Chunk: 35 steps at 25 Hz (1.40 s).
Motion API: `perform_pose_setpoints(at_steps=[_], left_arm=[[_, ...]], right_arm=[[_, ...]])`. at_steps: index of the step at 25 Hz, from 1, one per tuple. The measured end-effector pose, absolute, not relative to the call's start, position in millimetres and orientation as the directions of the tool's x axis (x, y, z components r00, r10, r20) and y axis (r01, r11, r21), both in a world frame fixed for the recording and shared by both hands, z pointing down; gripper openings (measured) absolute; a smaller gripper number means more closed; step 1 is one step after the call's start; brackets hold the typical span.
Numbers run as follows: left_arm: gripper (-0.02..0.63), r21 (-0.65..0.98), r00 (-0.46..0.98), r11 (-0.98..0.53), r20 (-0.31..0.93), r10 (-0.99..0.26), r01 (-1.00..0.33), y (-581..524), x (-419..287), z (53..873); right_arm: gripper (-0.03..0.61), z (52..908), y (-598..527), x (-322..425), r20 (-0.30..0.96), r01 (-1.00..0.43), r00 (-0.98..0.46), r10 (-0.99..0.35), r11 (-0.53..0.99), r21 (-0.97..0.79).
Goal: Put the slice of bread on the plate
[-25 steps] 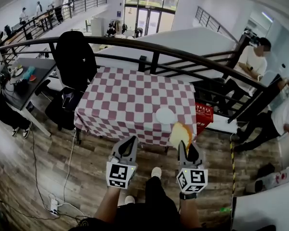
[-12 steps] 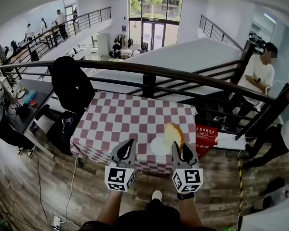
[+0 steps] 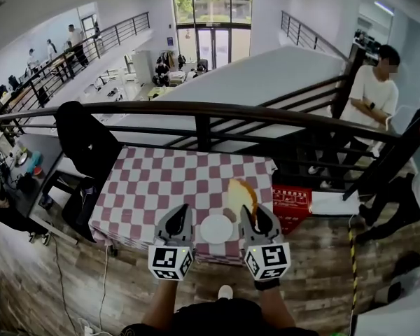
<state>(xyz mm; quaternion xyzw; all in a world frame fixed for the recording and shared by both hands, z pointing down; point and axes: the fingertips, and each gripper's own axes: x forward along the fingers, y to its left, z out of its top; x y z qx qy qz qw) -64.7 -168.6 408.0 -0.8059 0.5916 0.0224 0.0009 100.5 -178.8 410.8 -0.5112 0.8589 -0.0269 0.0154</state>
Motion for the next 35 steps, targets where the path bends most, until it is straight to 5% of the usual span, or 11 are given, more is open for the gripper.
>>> perform_pose_setpoints(at_steps=[16, 35], left_arm=[[0.017, 0.054, 0.285, -0.28, 0.105, -0.953, -0.958, -202.3, -47.1, 461.7], [0.017, 0.16, 0.386, -0.352, 0.369, -0.845, -0.922, -225.7, -54.5, 586.5]], right_arm=[[0.106, 461.1, -212.8, 94.0, 0.085, -0.827, -0.551, -0.83, 0.531, -0.183], [0.104, 614.4, -224.5, 62.7, 0.415, -0.865, -0.497, -0.762, 0.397, -0.307]])
